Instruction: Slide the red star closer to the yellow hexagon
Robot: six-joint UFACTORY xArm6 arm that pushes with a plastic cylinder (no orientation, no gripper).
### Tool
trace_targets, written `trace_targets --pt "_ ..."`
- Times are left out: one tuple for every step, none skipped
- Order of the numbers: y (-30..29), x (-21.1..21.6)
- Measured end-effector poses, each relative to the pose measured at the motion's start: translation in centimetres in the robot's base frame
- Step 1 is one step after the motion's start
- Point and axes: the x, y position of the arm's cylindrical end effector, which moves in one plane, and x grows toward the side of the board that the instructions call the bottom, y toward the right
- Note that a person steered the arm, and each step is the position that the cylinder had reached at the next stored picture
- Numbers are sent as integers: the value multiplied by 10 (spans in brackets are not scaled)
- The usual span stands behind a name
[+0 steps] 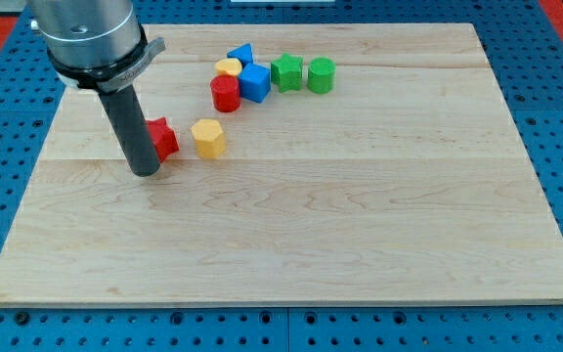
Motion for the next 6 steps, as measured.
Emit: trace_targets --pt "-33 -23" --pt "-31 -36" --pt "-30 -69" --pt "-13 -68" --pt "0 -54" --pt "-1 -54"
